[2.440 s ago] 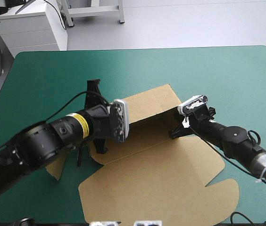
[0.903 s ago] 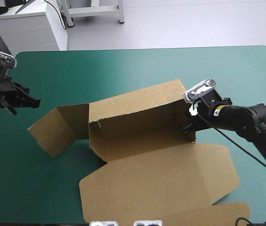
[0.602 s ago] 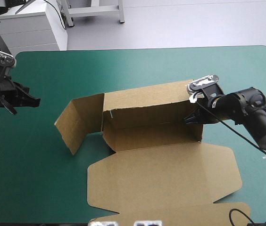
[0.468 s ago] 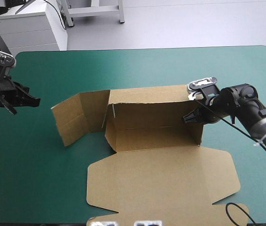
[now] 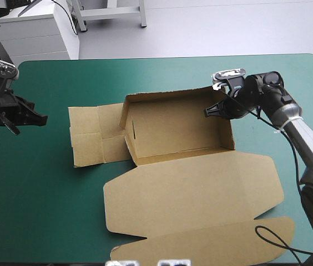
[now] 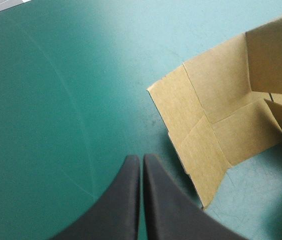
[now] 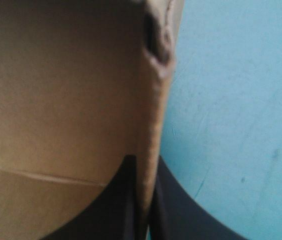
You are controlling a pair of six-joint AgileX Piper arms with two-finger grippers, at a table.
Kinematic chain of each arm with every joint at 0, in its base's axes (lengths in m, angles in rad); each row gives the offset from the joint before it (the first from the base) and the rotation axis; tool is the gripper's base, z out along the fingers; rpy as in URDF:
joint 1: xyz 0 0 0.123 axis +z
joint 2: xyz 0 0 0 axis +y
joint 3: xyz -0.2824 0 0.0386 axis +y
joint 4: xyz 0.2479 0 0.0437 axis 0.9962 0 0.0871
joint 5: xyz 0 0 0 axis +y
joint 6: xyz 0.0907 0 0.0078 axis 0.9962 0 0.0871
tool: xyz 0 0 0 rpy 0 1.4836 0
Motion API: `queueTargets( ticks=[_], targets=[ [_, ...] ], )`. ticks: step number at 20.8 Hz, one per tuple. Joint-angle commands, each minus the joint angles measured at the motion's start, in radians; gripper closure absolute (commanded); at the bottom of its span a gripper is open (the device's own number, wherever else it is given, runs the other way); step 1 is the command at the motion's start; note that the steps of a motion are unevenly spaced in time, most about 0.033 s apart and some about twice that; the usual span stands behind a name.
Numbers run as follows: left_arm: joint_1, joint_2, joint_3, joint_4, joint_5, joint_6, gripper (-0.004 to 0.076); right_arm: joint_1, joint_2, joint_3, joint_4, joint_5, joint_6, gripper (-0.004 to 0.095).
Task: Fold the box
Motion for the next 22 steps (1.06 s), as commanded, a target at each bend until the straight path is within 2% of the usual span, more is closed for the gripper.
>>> queueTargets(
  ticks=[1,2,3,4,5,7,9,14,17,22],
  targets=[
    [0.003,-0.02,-0.022,-0.03,-0.027,-0.009,0.0718,-0.004,0.039,-0.071,0.019,0.05,-0.004,0.0753],
    [0.003,-0.02,-0.022,-0.03,-0.019,-0.009,0.0718,-0.004,0.039,-0.082,0.025,0.044,-0.006,0.0673],
    [0.003,-0.02,-0.022,-0.028,-0.015,-0.009,0.0718,-0.004,0.037,-0.106,0.035,0.045,-0.032,0.0502],
    [0.003,-0.02,-0.022,-0.028,-0.015,-0.009,0.0718,-0.004,0.037,-0.125,0.035,0.059,-0.047,0.0401],
    [0.003,-0.02,-0.022,-0.028,-0.015,-0.011,0.0718,-0.004,0.037,-0.174,0.032,0.103,-0.047,0.0233],
    [0.003,-0.02,-0.022,-0.031,-0.015,-0.017,0.0718,-0.004,0.037,-0.25,0.004,0.206,-0.047,0.009],
    [0.003,-0.02,-0.022,-0.031,-0.015,-0.017,0.0718,-0.004,0.035,-0.309,-0.022,0.262,-0.047,0.0088],
    [0.003,-0.02,-0.022,-0.028,-0.006,-0.017,0.072,-0.004,0.046,-0.328,-0.035,0.257,-0.047,0.0088],
    [0.003,-0.02,-0.014,-0.028,0.045,-0.017,0.072,-0.004,0.089,-0.328,-0.035,0.257,-0.047,0.0088],
    [0.003,-0.026,0.076,-0.028,0.031,-0.017,0.0731,-0.004,0.175,-0.328,-0.035,0.249,-0.049,0.0088]
  ],
)
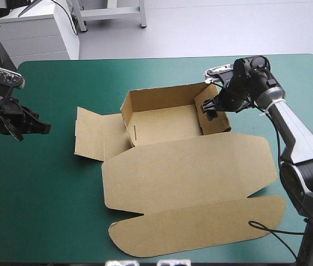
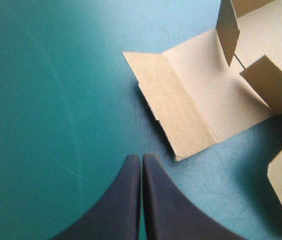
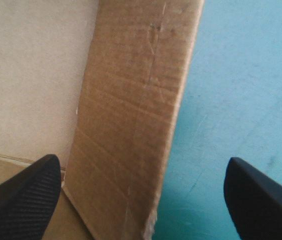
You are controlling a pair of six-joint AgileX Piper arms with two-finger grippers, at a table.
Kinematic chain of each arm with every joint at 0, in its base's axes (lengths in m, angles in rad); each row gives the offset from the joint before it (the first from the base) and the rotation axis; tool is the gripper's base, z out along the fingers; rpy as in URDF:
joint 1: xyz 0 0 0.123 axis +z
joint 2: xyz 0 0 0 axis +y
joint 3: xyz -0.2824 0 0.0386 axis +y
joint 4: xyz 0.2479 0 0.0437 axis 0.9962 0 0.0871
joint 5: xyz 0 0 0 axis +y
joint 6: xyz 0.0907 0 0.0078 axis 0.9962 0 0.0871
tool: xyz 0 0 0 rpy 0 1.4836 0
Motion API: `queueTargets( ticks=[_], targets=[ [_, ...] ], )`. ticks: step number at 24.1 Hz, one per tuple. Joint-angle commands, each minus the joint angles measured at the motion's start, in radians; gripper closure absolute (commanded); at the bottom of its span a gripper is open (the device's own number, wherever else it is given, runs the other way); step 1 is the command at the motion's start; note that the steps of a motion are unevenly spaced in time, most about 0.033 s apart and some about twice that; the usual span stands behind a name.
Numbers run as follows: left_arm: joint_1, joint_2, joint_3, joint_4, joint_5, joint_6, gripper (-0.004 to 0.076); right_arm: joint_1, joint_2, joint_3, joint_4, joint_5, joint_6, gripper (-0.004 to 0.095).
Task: Fold the box
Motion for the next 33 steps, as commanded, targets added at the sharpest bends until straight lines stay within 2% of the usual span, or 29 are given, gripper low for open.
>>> queueTargets(
  ticks=[1,5,8,10,17,22,26,30,33],
  targets=[
    [0.003,-0.023,0.042,-0.027,-0.012,-0.009,0.0731,-0.005,0.006,-0.029,-0.004,-0.006,-0.013,0.0089],
    [0.003,-0.023,0.145,-0.027,-0.061,-0.009,0.0731,-0.005,0.048,-0.029,0.016,-0.007,-0.013,0.0109],
    [0.003,-0.023,0.205,-0.027,-0.108,-0.009,0.0731,-0.005,0.06,-0.029,0.031,-0.007,-0.013,0.0196],
    [0.003,-0.023,0.233,-0.027,-0.126,-0.009,0.0731,-0.005,0.06,-0.029,0.031,-0.007,-0.013,0.0319],
    [0.003,-0.019,0.267,-0.029,-0.146,-0.052,0.0731,-0.008,0.06,-0.029,0.031,-0.003,-0.022,0.0898],
    [0.003,-0.022,0.267,-0.029,-0.211,-0.059,0.0731,-0.087,0.001,-0.031,0.143,0.006,-0.046,0.0927],
    [0.003,-0.022,0.267,-0.023,-0.279,-0.061,0.0731,-0.178,-0.166,-0.029,0.214,0.006,-0.116,0.0927],
    [0.01,-0.018,0.267,-0.01,-0.421,-0.071,0.0731,-0.216,-0.314,-0.029,0.213,0.006,-0.146,0.0927],
    [0.03,-0.01,0.267,0.02,-0.552,-0.178,0.0731,-0.216,-0.361,-0.028,0.227,0.006,-0.146,0.0927]
  ],
)
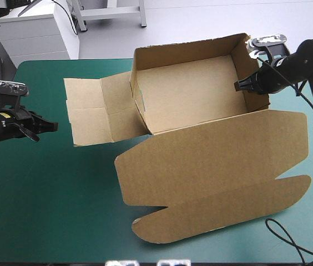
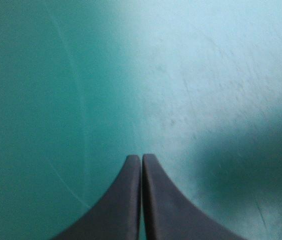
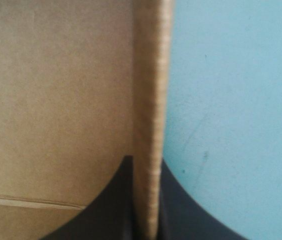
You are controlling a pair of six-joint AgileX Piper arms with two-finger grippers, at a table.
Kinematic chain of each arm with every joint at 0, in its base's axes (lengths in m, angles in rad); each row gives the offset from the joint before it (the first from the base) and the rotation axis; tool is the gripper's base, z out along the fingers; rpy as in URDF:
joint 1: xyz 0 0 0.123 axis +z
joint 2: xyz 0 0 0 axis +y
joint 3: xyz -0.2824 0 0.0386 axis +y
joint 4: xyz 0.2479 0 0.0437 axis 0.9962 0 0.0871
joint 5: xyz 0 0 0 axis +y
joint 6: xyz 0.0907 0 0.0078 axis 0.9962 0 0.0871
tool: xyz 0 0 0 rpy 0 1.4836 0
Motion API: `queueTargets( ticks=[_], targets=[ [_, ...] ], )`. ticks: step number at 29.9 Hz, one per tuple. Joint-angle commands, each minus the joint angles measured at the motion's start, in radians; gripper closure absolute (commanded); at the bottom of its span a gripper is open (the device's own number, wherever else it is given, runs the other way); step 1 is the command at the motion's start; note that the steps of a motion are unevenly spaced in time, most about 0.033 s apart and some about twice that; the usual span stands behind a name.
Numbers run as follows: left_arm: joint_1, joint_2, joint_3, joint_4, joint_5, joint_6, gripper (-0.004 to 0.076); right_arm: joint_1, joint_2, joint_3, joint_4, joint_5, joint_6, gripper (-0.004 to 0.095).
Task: Fold the box
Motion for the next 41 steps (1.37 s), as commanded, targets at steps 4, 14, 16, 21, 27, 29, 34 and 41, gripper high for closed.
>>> queueTargets(
  ticks=[4,14,16,21,27,29,34,41],
  targets=[
    [0.032,0.016,-0.023,0.014,-0.166,-0.089,0.0731,-0.007,-0.112,-0.024,0.051,-0.003,-0.005,0.0927],
    [0.032,0.178,-0.023,-0.225,-0.067,-0.035,0.0731,-0.007,-0.156,0.02,0.112,-0.003,-0.012,0.0927],
    [0.029,0.218,-0.023,-0.338,-0.013,0.045,0.0731,-0.007,-0.163,0.02,0.122,-0.003,-0.014,0.0927],
    [0.005,0.304,-0.023,-0.616,0.14,0.251,0.0731,-0.007,-0.171,0.02,0.124,-0.003,-0.017,0.0927],
    [-0.102,0.327,-0.023,-0.76,0.141,0.353,0.0731,-0.007,-0.171,0.02,0.124,-0.003,-0.012,0.0927],
    [-0.136,0.327,-0.023,-0.82,0.139,0.396,0.0731,-0.007,-0.171,0.02,0.124,-0.003,-0.012,0.0927],
    [-0.168,0.327,-0.023,-0.952,0.174,0.423,0.0731,-0.007,-0.171,0.02,0.121,-0.003,-0.01,0.0927],
    [-0.168,0.327,-0.023,-1.117,0.31,0.439,0.0731,-0.007,-0.171,0.02,0.078,-0.003,0.005,0.0927]
  ],
)
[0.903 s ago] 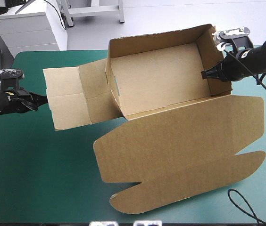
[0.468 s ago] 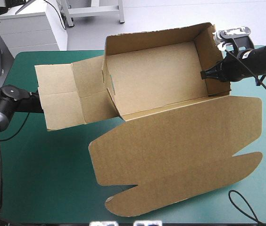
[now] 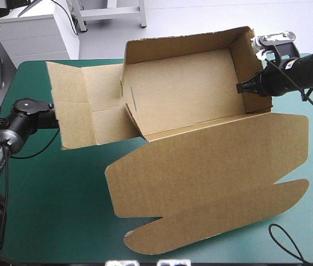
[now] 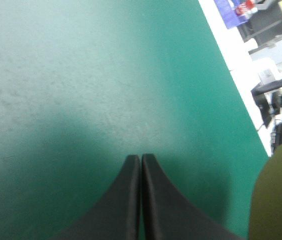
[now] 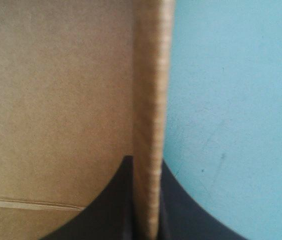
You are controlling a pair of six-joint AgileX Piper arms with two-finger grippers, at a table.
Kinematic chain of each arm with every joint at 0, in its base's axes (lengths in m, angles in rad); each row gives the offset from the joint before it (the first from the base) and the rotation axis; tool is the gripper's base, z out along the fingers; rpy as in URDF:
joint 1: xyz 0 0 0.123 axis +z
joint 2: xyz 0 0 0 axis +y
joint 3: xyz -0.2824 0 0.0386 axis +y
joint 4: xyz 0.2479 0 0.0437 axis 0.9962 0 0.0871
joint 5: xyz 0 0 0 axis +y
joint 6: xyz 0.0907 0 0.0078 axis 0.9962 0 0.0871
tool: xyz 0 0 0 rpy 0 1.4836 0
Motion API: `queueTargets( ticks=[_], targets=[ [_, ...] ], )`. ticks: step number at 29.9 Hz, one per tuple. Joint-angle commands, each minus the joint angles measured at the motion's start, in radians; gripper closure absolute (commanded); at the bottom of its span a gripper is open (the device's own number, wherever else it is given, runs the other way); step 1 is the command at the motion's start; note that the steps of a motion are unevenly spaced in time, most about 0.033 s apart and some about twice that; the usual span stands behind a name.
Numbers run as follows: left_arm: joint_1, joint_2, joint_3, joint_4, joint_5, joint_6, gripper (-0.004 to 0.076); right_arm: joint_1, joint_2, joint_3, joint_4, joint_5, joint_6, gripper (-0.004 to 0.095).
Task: Fold the box
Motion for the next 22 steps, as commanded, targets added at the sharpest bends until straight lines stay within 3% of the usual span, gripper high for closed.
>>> queueTargets(
  ticks=[1,10,22],
  targets=[
    [-0.004,-0.037,-0.023,-0.161,0.087,0.027,0.0731,-0.007,-0.045,-0.026,0.012,-0.003,0.012,0.0927],
    [-0.004,-0.037,-0.023,-0.364,0.211,0.056,0.0731,-0.007,-0.045,0.045,-0.013,-0.005,0.012,0.0927],
    [-0.004,-0.066,-0.025,-0.475,0.216,0.028,0.073,-0.004,-0.047,0.062,-0.072,-0.04,0.048,0.0925]
  ],
)
